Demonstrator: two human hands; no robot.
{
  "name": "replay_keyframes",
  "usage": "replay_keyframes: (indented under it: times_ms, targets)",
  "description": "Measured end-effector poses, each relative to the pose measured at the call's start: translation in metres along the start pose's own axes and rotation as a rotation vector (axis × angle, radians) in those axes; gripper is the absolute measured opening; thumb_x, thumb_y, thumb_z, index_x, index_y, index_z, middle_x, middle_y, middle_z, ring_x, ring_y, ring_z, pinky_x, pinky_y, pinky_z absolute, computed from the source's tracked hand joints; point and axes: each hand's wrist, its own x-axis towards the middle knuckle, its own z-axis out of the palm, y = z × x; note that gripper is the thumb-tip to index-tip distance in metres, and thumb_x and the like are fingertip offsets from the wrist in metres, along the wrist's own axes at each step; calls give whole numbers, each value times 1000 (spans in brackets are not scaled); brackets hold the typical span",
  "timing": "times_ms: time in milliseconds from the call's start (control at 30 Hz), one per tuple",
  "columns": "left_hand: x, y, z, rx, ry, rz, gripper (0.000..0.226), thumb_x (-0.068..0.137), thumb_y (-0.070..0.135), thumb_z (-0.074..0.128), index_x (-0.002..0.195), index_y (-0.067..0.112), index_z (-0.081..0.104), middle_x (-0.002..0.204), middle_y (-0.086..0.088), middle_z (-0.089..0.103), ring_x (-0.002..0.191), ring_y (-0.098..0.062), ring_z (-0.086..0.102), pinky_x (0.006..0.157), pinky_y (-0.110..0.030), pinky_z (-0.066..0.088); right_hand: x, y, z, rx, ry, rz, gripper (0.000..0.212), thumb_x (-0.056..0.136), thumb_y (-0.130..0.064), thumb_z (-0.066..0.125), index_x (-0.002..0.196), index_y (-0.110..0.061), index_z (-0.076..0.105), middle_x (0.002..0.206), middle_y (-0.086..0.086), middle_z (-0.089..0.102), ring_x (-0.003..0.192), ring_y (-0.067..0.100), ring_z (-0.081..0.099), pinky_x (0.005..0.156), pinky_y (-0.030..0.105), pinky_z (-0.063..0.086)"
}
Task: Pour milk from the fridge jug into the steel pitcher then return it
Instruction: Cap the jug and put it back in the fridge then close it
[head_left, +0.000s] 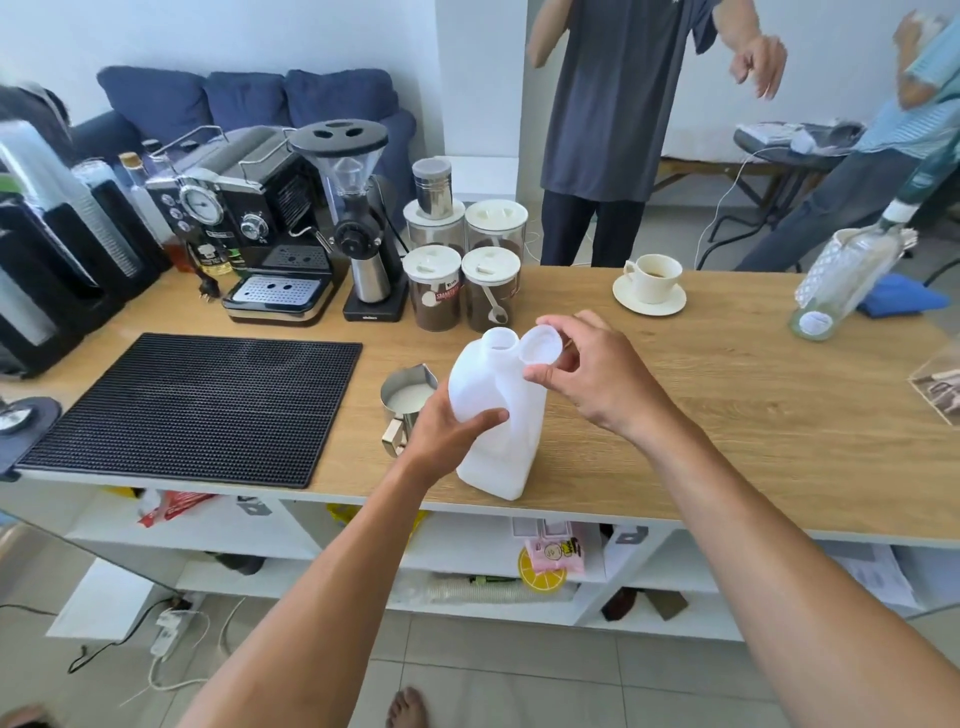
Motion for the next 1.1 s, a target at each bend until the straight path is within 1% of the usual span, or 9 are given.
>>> replay_keyframes:
  times_ms: [100,267,367,500,600,733,833,967,1100]
  targets:
    - [-1,0,0,-27,-1,-6,53,78,33,83,125,31,58,109,11,72,100,-5,67,73,-21,51,9,-8,-3,-77,-26,7,54,82,-31,76,132,-24,55,103,-6,46,74,6,52,79,29,45]
    - [-1,0,1,-54,-10,-4,53,79,33,83,125,34,56,109,13,71,101,-3,65,77,-26,53,17,-9,-6,-174,-79,34,61,84,-29,74,139,-25,49,109,-8,41,89,13,54,87,33,48]
    - [-1,-3,0,-75,-18,5,59,77,35,83,129,34,55,114,10,71,107,-11,65,85,-34,55,18,-17,-3,-144,-114,-12,59,84,-28,73,138,-27,50,109,-9,44,90,11,55,85,31,47]
    - [-1,-2,1,-84,-31,8,60,78,36,83,130,35,54,114,10,71,106,-11,66,84,-33,56,19,-25,1,-94,-136,-82,56,86,-28,71,138,-28,51,119,-11,48,92,10,52,84,26,43]
    - [-2,-1,0,-94,-36,9,58,79,32,83,129,34,55,112,9,72,104,-9,67,81,-29,55,22,-27,4,-110,-145,-105,56,86,-26,72,137,-24,52,118,-15,48,92,8,47,82,22,38]
    - [-1,-3,0,-113,-50,5,60,77,35,84,130,33,55,114,7,72,107,-13,67,89,-39,57,29,-32,5,-162,-207,-116,56,86,-23,72,138,-26,52,127,-14,50,93,5,44,84,21,35]
    - [0,-4,0,-111,-55,10,59,77,34,83,129,33,56,114,7,72,107,-13,68,91,-43,57,34,-35,5,-211,-270,-102,57,89,-21,69,141,-27,48,134,-13,47,103,6,44,90,23,34]
    - [0,-6,0,-118,-55,6,62,75,37,83,130,33,55,115,6,72,107,-15,68,92,-46,56,36,-39,7,-257,-350,-82,54,92,-20,64,143,-28,46,140,-14,43,128,12,40,102,30,35]
    - [0,-5,0,-98,-47,10,59,74,38,83,127,34,56,113,6,72,107,-14,68,90,-44,57,38,-45,5,-299,-375,-83,52,91,-8,64,137,-29,52,139,-13,46,124,17,46,98,34,42]
